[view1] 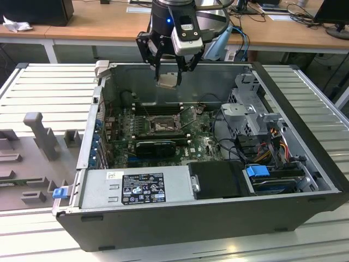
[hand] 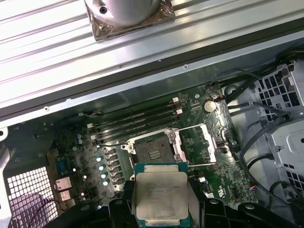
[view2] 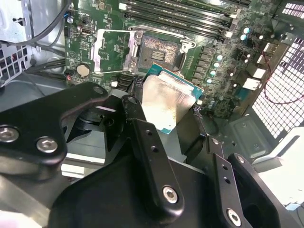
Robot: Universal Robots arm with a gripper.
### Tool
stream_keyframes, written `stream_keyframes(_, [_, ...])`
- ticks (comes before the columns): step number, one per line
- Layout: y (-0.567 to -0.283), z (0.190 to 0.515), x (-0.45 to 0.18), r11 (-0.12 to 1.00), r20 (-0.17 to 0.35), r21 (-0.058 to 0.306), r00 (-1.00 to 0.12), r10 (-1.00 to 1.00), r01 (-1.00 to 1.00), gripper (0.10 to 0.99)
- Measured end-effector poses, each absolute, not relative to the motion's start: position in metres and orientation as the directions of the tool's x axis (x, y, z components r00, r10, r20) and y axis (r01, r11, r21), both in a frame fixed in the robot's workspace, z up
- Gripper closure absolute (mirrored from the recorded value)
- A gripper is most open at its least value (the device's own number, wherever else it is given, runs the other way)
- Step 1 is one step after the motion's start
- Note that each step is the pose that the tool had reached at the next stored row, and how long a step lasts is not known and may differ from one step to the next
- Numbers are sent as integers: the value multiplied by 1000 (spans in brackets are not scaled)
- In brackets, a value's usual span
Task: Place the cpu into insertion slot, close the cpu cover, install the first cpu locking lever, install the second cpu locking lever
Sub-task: 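Place the cpu into insertion slot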
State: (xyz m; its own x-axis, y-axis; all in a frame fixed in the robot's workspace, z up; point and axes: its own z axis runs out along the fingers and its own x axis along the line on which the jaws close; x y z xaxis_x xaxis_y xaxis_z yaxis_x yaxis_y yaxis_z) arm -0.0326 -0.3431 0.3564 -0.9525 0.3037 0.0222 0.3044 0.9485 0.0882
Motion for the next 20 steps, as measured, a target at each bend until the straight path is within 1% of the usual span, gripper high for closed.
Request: stream_keyframes(20, [-343, 355, -33, 925, 22, 89, -929, 369, 369, 557])
